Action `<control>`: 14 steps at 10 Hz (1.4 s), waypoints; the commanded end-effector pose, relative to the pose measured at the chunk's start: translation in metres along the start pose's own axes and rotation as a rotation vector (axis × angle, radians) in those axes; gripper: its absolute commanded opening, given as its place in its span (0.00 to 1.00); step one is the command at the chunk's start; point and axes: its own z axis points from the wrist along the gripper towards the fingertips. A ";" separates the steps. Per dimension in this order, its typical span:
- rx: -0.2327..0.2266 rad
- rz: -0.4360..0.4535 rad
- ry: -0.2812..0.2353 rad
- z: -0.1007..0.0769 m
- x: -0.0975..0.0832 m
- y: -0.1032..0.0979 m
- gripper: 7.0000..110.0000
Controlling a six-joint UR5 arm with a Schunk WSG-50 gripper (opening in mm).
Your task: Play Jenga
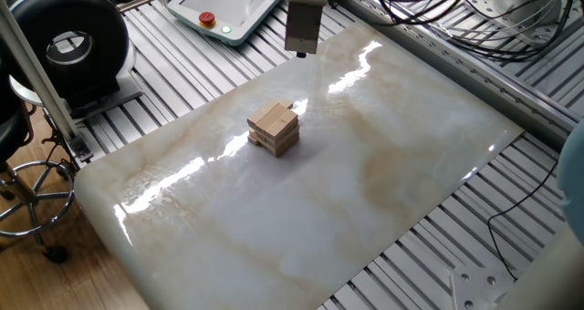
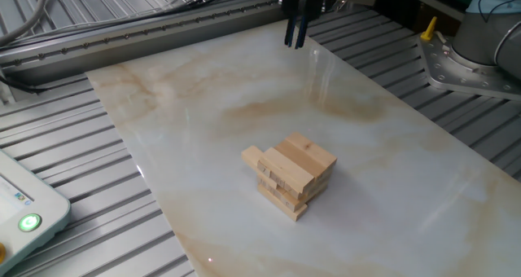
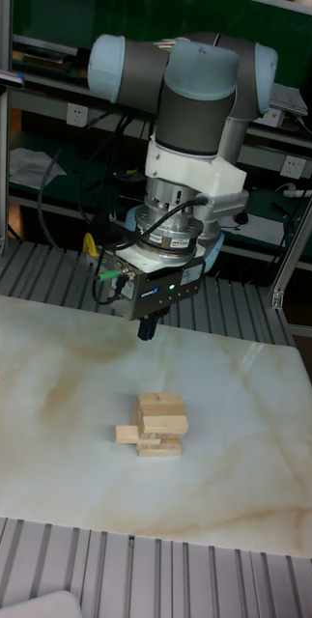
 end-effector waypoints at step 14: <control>-0.138 -0.224 -0.018 0.006 -0.016 0.015 0.00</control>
